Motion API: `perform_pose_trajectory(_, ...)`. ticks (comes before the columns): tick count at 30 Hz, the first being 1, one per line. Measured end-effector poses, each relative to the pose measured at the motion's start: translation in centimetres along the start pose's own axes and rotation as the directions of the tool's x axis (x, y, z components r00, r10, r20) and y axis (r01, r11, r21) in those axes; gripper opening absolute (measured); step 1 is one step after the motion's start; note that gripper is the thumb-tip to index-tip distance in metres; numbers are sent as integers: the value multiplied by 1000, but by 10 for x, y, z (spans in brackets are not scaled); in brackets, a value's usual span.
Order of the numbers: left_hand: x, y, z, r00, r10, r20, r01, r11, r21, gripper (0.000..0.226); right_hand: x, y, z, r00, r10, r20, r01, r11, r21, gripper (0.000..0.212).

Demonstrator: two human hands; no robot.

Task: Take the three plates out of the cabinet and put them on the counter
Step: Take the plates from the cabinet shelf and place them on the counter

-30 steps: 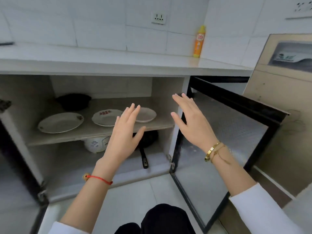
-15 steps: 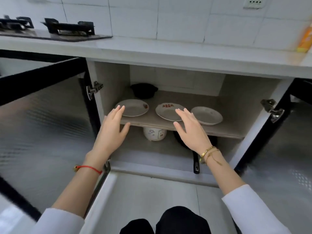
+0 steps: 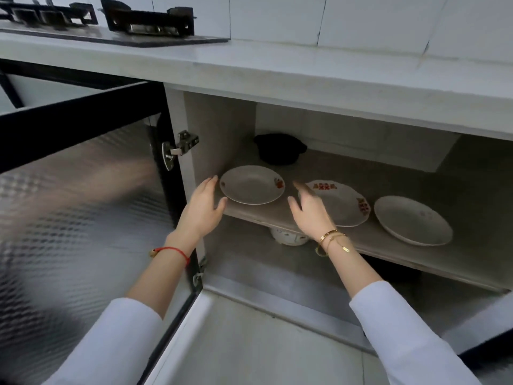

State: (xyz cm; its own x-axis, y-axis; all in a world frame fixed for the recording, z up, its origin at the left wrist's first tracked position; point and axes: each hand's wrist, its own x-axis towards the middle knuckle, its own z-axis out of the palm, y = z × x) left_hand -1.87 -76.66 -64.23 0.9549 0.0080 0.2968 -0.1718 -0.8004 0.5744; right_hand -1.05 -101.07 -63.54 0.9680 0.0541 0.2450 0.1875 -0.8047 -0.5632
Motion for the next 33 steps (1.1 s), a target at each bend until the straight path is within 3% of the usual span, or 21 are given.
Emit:
perform_pose_trajectory(4,40,-13,20,993,-101,53,101,995,8,57,50,12,29,993,73,88,-80,994,71,44)
perform_pose_trajectory(17,109,-47,70,957,-242,160,251,967,-38,50,118,45,85,954,180,238,-174,984,-46,46)
perform_pose_trajectory(22,110,-49,77,940,-268,213,277,961,-17,47,121,47,89,947,238,218,-247,969,16,45)
perform_pose_trajectory(33,72,-44,65,965,-228,128,244,960,-134,27,89,39,74,969,204,139,-223,965,139,35)
